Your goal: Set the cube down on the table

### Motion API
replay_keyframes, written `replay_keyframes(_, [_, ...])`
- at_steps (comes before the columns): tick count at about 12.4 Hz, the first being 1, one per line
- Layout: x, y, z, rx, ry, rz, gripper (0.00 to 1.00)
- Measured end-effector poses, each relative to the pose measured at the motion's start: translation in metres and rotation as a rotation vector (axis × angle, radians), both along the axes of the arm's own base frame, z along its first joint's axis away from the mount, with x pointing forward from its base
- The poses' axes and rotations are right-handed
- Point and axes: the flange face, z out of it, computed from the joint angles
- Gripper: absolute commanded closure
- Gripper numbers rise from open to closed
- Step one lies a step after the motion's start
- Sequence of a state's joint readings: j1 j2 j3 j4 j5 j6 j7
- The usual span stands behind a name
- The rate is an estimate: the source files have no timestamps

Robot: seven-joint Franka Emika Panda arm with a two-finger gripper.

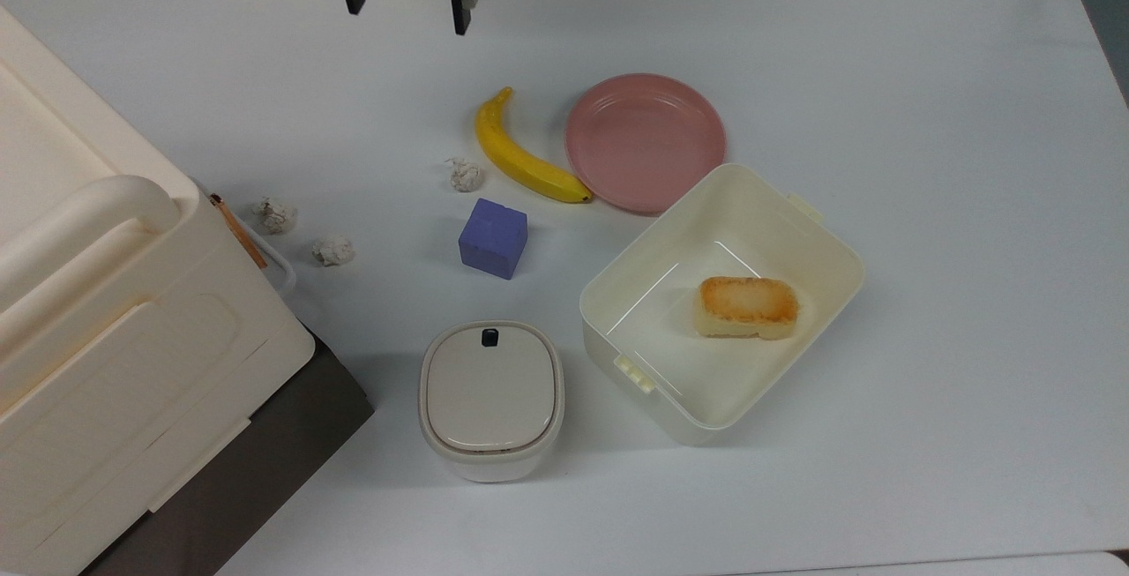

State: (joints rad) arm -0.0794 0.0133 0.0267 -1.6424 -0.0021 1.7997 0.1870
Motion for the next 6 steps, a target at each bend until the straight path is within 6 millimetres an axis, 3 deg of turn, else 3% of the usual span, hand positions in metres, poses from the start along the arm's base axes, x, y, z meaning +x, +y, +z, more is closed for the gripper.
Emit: replay_keyframes(6, [0.0004, 0.0042, -0.0071, 0.001, 0.014, 0.007, 0.00])
